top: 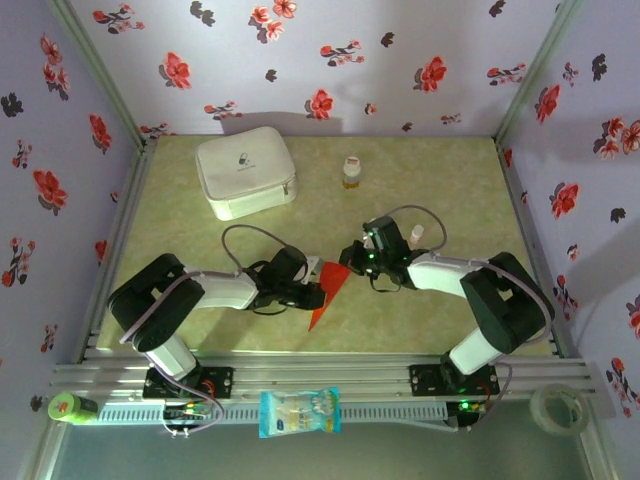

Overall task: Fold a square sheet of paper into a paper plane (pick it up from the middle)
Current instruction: Perform the fifth fold on the wing at the bottom-center of the table.

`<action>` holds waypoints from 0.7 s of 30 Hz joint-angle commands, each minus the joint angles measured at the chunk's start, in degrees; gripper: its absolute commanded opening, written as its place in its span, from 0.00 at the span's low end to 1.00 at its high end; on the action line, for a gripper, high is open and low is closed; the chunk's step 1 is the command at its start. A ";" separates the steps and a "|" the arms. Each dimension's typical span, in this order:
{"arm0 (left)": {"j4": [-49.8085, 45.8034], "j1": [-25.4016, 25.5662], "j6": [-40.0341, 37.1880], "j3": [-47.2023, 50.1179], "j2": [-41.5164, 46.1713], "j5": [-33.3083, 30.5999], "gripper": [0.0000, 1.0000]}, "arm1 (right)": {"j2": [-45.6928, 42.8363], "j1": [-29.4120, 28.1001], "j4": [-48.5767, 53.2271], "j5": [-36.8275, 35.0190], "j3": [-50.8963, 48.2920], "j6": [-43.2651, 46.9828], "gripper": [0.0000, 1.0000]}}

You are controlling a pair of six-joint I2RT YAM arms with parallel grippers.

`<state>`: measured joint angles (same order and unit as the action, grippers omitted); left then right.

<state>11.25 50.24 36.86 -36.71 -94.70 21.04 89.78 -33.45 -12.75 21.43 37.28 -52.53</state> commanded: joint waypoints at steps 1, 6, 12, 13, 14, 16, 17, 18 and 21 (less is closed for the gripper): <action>-9.64 -0.04 -0.78 1.20 -0.59 -1.97 0.00 | 2.88 -0.30 -1.48 0.04 -1.83 -0.99 0.03; -11.91 -0.03 -1.08 -0.24 1.43 -1.88 0.00 | 5.86 -0.30 2.02 -3.32 -2.39 -0.54 0.00; -17.74 0.00 -2.88 -4.45 5.01 -1.74 0.00 | 6.43 -0.30 3.94 -5.52 -3.43 -0.17 0.00; -18.51 -0.05 -2.94 -5.27 5.77 -1.61 0.02 | 6.40 -0.30 3.97 -5.46 -3.35 -0.27 0.00; -18.84 0.02 -2.94 -5.99 6.54 -1.62 0.03 | 6.25 -0.30 3.91 -5.43 -3.42 -0.33 0.00; -18.65 -0.05 -2.62 -7.34 7.72 -1.61 0.04 | 6.11 -0.30 3.63 -5.34 -3.46 -0.45 0.00; -18.26 -0.04 -2.01 -8.10 7.81 -1.58 0.04 | 6.11 -0.30 3.63 -5.24 -3.36 -0.46 0.00; -17.63 -0.05 -1.41 -8.82 7.71 -1.16 0.04 | 6.11 -0.34 3.78 -5.25 -3.19 -0.42 0.00; -14.55 -0.01 0.65 -10.67 5.37 1.93 0.03 | 6.20 -0.52 4.75 -5.66 -2.74 -0.29 0.00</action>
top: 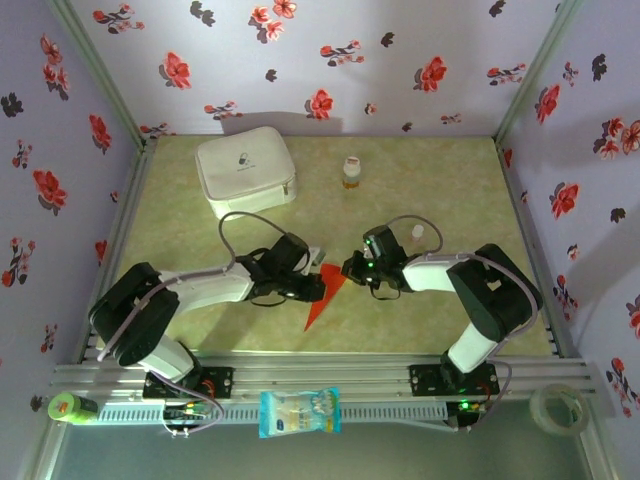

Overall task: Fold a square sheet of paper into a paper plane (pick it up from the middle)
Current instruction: Perform the fifth fold on the wing at the bottom-center of the table.

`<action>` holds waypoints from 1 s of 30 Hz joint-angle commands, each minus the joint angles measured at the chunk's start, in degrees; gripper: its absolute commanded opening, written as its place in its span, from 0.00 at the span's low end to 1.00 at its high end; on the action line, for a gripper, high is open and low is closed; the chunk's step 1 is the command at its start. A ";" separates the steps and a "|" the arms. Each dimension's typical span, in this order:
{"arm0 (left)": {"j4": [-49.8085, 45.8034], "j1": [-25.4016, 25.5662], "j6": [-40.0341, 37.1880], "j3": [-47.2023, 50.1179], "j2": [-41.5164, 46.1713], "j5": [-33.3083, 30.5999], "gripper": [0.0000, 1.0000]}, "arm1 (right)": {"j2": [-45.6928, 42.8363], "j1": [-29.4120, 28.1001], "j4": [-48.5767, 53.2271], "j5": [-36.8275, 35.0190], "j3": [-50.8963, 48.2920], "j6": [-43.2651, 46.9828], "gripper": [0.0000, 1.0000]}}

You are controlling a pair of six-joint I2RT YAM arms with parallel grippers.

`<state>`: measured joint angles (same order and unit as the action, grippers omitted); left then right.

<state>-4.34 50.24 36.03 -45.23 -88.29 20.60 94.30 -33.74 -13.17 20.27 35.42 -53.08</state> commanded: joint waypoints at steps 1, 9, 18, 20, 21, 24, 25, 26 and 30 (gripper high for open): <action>2.08 0.06 2.13 -2.81 -2.26 3.18 0.03 | 1.67 -0.32 5.26 -4.67 -0.83 0.28 0.00; 4.25 0.83 3.32 -6.94 -11.65 5.59 0.02 | 2.37 -0.89 4.49 -4.60 -1.06 -0.46 0.00; 4.09 0.91 3.97 -1.21 -13.74 4.73 0.03 | 3.43 -0.98 4.62 -4.72 -1.55 -0.18 0.00; 4.33 0.91 4.37 1.40 -12.89 4.80 0.03 | 3.45 -0.97 4.83 -4.90 -1.54 -0.01 0.00; 4.59 0.91 4.56 2.69 -12.32 4.78 0.03 | 3.48 -0.98 4.90 -5.03 -1.58 -0.01 0.00; 4.78 1.09 5.20 5.60 -10.52 4.83 0.03 | 3.50 -0.98 5.26 -5.35 -1.58 0.25 0.00; 4.73 1.09 5.35 6.40 -9.88 4.83 0.03 | 3.48 -0.98 5.42 -5.42 -1.51 0.26 0.00; 4.69 1.09 5.51 6.98 -9.40 4.83 0.04 | 3.55 -0.98 5.52 -5.50 -1.48 0.26 0.00; 4.34 1.18 5.96 8.70 -6.94 4.75 0.05 | 3.57 -0.98 5.62 -5.46 -1.23 0.33 0.00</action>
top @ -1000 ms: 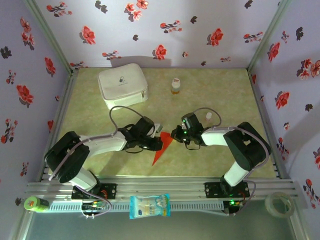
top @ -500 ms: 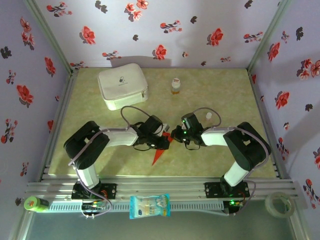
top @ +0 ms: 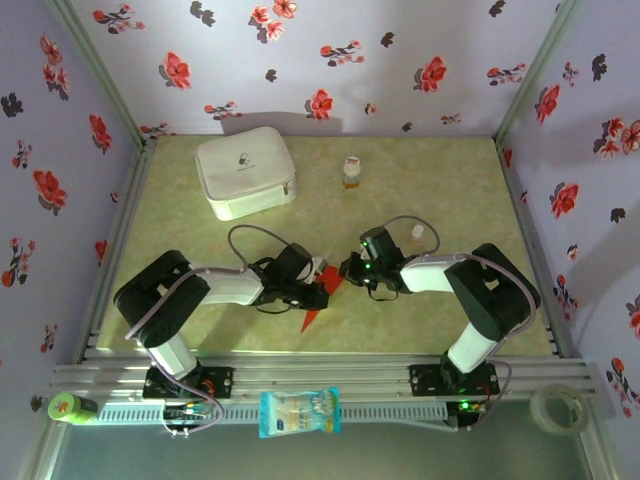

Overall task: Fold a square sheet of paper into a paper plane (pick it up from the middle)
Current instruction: Perform the fifth fold on the wing at the bottom-center of the table.

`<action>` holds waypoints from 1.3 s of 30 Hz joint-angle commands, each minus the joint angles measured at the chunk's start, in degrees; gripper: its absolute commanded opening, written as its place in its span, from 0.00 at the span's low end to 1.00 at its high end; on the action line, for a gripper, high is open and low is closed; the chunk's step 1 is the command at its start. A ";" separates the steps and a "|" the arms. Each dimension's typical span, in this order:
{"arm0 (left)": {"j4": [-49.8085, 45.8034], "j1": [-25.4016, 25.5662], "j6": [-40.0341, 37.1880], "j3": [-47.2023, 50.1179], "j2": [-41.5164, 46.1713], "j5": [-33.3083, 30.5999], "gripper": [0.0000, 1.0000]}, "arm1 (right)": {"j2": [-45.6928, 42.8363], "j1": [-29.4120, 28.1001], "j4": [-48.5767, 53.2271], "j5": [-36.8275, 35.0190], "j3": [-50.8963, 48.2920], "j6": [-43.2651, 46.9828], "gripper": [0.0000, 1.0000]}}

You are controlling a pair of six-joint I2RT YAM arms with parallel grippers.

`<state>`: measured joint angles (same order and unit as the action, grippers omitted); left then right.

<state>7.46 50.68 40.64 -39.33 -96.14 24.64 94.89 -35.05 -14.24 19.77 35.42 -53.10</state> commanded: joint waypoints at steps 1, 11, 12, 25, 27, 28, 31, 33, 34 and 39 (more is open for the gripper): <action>-7.55 0.83 1.36 3.23 1.39 0.67 0.05 | 2.93 0.33 6.75 -4.92 -1.19 0.32 0.00; -10.94 2.49 1.84 8.25 6.54 -1.17 0.06 | 2.75 0.33 7.11 -5.18 -1.19 0.28 0.00; -11.39 2.50 1.89 8.96 7.40 -1.42 0.05 | 2.76 0.37 7.10 -5.18 -1.09 0.30 0.00; -14.47 2.59 3.29 15.62 17.10 -3.11 0.05 | 2.84 0.33 8.08 -4.74 0.34 0.63 0.00; -14.91 2.59 4.00 16.66 19.68 -3.49 0.04 | 2.84 0.35 8.19 -4.67 0.55 0.72 0.00; -15.09 2.60 4.39 17.18 21.10 -3.71 0.04 | 2.86 0.37 8.09 -4.59 0.62 0.81 0.00; -16.09 2.59 5.30 17.97 26.40 -4.72 0.04 | 2.89 0.33 7.67 -4.28 0.82 0.85 0.00; -17.01 2.33 5.59 17.97 29.85 -5.36 0.04 | 3.00 0.33 7.57 -4.07 1.09 1.12 0.00; -17.40 1.95 5.72 17.89 31.51 -5.69 0.04 | 3.18 0.33 7.71 -3.96 1.33 1.35 0.01; -17.64 -2.59 5.02 17.60 36.43 -5.23 0.07 | 3.37 0.33 6.03 -1.42 2.76 2.23 0.03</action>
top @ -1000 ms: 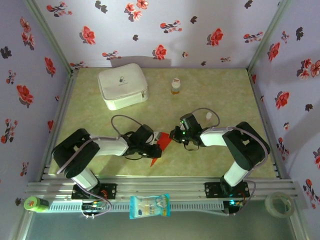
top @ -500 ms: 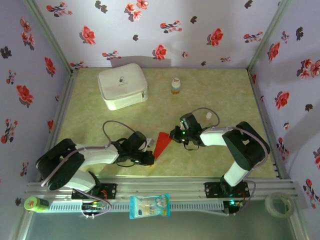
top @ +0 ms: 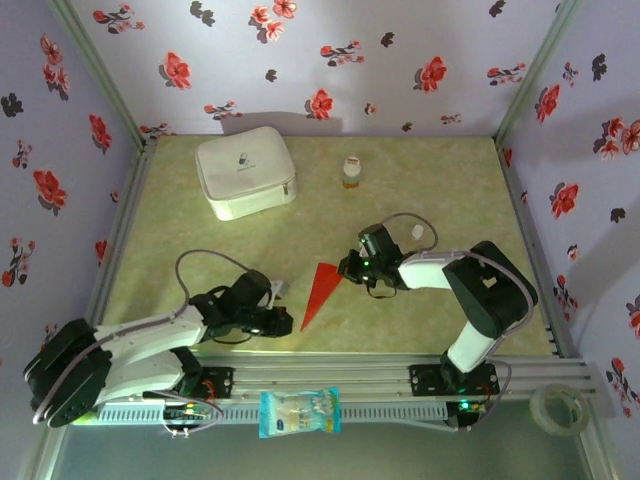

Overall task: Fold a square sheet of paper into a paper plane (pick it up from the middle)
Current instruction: Perform the fifth fold on the wing at the bottom-center of the table.

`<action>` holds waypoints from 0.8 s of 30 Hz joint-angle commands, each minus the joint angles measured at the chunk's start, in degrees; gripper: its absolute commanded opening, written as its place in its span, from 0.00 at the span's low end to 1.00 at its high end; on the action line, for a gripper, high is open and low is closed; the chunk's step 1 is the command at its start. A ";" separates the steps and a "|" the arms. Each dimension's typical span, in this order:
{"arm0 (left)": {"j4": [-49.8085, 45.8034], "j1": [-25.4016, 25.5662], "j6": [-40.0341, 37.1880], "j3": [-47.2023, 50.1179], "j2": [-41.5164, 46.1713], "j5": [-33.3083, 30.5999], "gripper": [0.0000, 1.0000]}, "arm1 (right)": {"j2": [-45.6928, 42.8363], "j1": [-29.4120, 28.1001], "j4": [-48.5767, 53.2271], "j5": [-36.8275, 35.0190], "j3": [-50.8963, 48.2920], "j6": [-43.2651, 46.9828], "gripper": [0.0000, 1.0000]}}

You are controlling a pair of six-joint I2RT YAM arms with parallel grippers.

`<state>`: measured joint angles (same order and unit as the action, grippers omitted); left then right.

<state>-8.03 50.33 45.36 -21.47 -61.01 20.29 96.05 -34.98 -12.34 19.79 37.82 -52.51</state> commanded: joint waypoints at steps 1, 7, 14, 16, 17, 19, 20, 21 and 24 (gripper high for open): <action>-2.09 -3.46 -0.14 -0.87 1.33 -0.48 0.08 | 2.24 0.27 4.15 -0.74 0.96 2.02 0.03; 0.28 -8.14 -1.34 -5.95 -3.45 0.31 0.09 | 0.02 0.27 3.92 2.01 3.66 3.46 0.09; 5.76 -9.37 -0.78 -10.01 -12.10 1.80 0.12 | -7.01 0.27 4.96 1.97 2.96 4.12 0.18; 6.59 -9.37 -0.54 -10.92 -14.63 2.29 0.12 | -9.60 0.27 6.27 1.02 1.88 4.09 0.20; 7.14 -9.37 -0.57 -11.14 -15.49 2.65 0.13 | -10.76 0.27 6.81 0.55 1.36 4.08 0.20; 8.48 -9.37 -0.28 -11.33 -17.39 3.30 0.16 | -13.29 0.27 7.36 -0.38 -0.45 3.62 0.21; 8.85 -9.37 -0.46 -11.52 -18.40 3.65 0.17 | -14.35 0.27 7.50 -0.92 -1.29 3.28 0.22; 9.12 -9.37 -0.69 -11.95 -19.41 4.06 0.18 | -15.58 0.27 7.61 -1.56 -2.28 2.76 0.22; 10.69 -9.37 -1.09 -12.56 -22.11 5.28 0.19 | -18.07 0.27 7.06 -2.13 -4.75 1.65 0.23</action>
<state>-0.08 41.34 45.10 -32.34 -81.38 23.35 79.48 -34.87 -7.27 19.70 35.33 -49.76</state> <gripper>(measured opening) 0.188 0.227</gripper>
